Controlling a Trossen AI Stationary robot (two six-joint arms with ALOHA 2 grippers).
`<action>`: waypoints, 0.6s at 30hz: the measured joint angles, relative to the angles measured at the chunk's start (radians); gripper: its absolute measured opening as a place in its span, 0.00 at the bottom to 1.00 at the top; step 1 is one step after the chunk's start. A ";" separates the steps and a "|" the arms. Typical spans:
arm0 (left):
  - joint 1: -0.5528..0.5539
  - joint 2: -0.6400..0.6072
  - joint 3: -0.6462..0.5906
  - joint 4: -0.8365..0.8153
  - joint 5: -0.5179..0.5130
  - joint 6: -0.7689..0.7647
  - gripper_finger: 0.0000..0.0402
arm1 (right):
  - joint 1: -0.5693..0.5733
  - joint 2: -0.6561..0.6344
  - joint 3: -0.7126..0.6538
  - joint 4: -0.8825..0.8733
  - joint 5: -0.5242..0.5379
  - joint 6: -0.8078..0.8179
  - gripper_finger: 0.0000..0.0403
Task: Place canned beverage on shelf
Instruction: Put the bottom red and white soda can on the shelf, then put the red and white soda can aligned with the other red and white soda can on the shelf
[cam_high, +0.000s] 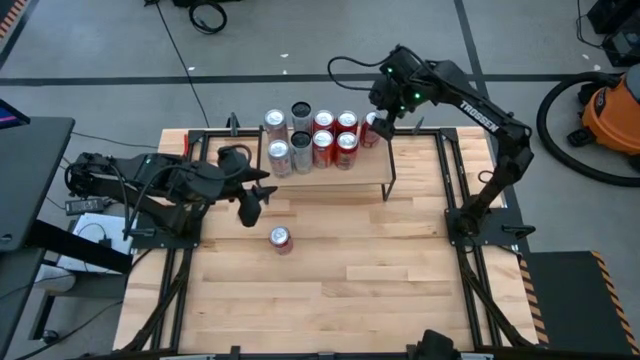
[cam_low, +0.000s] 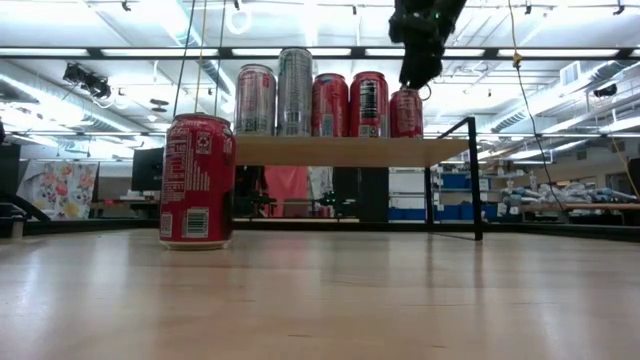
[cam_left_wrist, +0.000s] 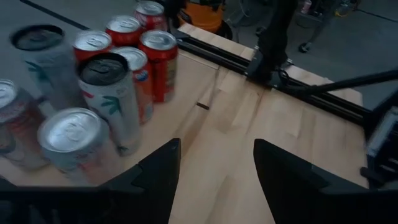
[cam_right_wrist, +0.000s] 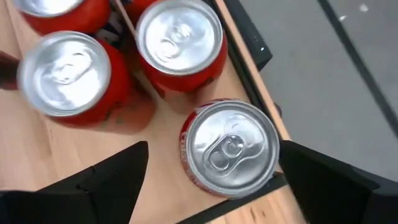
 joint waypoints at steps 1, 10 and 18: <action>0.000 0.000 0.000 0.000 0.014 0.000 0.53 | 0.008 0.000 0.020 -0.013 0.013 0.000 0.92; -0.032 0.015 -0.020 -0.164 0.168 -0.124 0.53 | 0.143 -0.001 0.191 -0.141 0.155 0.063 0.90; -0.164 0.027 -0.153 -0.247 0.213 -0.319 0.53 | 0.352 -0.013 0.217 -0.158 0.176 0.226 0.87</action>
